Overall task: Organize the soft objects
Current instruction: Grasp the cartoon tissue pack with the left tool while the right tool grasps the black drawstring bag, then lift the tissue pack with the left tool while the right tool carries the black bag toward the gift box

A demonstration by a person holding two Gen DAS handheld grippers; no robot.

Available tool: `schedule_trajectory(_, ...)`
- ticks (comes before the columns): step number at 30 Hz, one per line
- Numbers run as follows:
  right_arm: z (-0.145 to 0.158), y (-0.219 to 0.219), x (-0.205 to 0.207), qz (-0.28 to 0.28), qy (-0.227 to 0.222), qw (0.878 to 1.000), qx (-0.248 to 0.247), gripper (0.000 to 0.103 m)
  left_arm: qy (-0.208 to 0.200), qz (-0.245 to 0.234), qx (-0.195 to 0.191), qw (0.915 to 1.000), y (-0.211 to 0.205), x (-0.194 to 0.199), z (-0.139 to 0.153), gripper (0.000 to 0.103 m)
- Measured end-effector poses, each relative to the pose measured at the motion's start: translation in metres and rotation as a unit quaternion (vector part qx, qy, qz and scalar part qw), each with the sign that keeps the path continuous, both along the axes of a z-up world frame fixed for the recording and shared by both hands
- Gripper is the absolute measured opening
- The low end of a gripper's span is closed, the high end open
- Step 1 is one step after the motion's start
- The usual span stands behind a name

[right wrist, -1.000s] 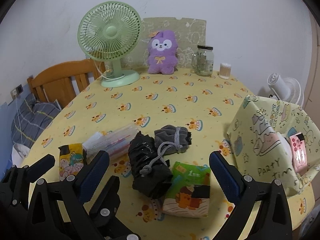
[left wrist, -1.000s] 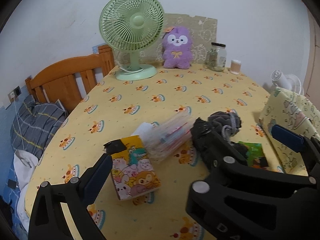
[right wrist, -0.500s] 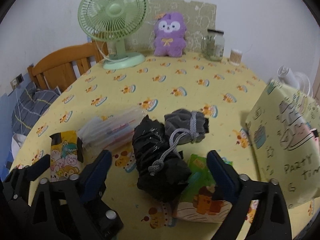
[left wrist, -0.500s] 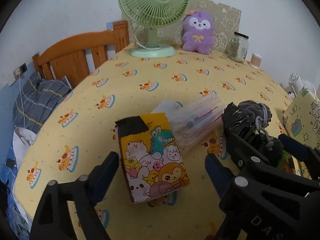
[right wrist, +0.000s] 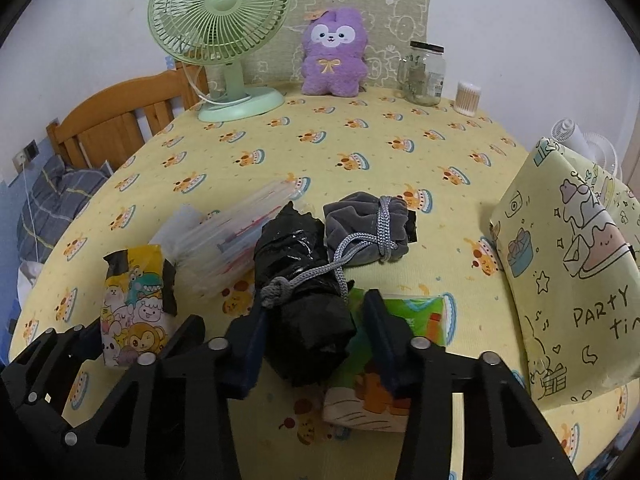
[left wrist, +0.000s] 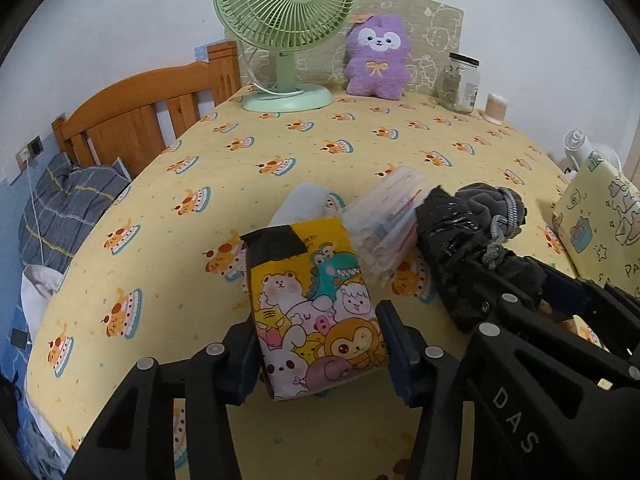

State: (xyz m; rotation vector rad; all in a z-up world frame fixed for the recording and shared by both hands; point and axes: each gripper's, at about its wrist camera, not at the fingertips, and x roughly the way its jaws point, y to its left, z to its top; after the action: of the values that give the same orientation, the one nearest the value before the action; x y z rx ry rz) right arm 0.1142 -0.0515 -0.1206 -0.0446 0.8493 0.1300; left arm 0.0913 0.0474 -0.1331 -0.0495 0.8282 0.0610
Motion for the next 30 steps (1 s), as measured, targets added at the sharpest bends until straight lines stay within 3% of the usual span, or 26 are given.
schedule_trajectory(5, 0.004, -0.003, -0.005, 0.003, -0.004, 1.000, 0.009, 0.036, -0.005, -0.002, -0.001, 1.0000, -0.003, -0.005, 0.006, 0.053)
schedule_trajectory(18, 0.029, -0.014, -0.018, 0.000, -0.025, 0.999, 0.027, 0.034, -0.028, -0.008, 0.005, 0.9996, -0.013, -0.014, 0.032, 0.052)
schedule_trajectory(30, 0.061, -0.023, -0.024, -0.004, -0.055, 0.998, 0.025, 0.026, -0.044, -0.026, -0.011, 0.9987, -0.023, -0.016, 0.059, 0.052)
